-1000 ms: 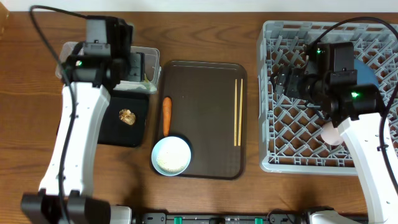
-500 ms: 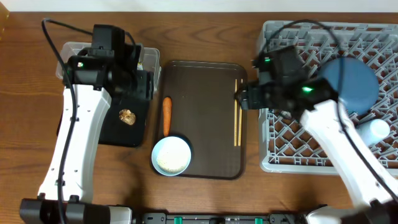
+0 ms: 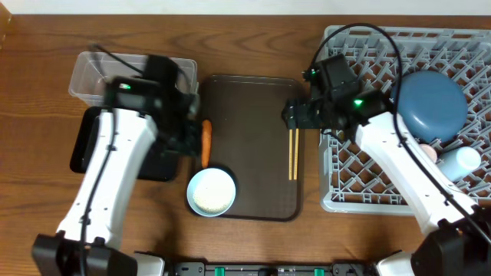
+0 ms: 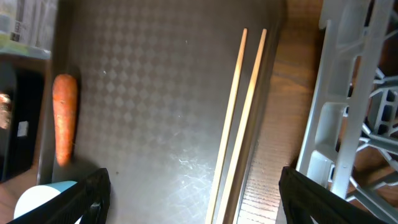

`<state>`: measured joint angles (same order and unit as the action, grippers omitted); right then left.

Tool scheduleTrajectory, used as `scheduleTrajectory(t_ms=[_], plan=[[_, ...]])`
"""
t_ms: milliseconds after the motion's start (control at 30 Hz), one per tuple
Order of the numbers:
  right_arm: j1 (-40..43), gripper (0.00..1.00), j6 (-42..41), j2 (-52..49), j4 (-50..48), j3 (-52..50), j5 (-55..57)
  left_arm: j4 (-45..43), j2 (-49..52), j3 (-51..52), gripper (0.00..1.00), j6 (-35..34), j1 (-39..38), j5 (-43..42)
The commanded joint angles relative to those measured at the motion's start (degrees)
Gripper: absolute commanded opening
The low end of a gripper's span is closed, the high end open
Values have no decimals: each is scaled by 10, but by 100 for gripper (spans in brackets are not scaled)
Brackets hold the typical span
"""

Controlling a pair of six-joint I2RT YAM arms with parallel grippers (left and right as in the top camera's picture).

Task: Sort waste into correct bins and load items into the dishwasher rack
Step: 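Reach the left gripper down and grasp the light-blue rice bowl, then lift the rice bowl with the left gripper over the black tray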

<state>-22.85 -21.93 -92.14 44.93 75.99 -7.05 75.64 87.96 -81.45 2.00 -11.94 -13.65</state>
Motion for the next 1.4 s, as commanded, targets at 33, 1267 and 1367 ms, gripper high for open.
scheduleTrajectory(t_ms=[33, 1267, 1367], plan=[[41, 80, -1, 36, -1, 1, 9, -21, -5, 56, 51, -17, -77, -2], [150, 85, 24, 52, 33, 1, 0, -286, 33, 307, 25, -117, -285, 85], [150, 85, 27, 53, 24, 1, 0, -288, 50, 307, 24, -117, -285, 85]])
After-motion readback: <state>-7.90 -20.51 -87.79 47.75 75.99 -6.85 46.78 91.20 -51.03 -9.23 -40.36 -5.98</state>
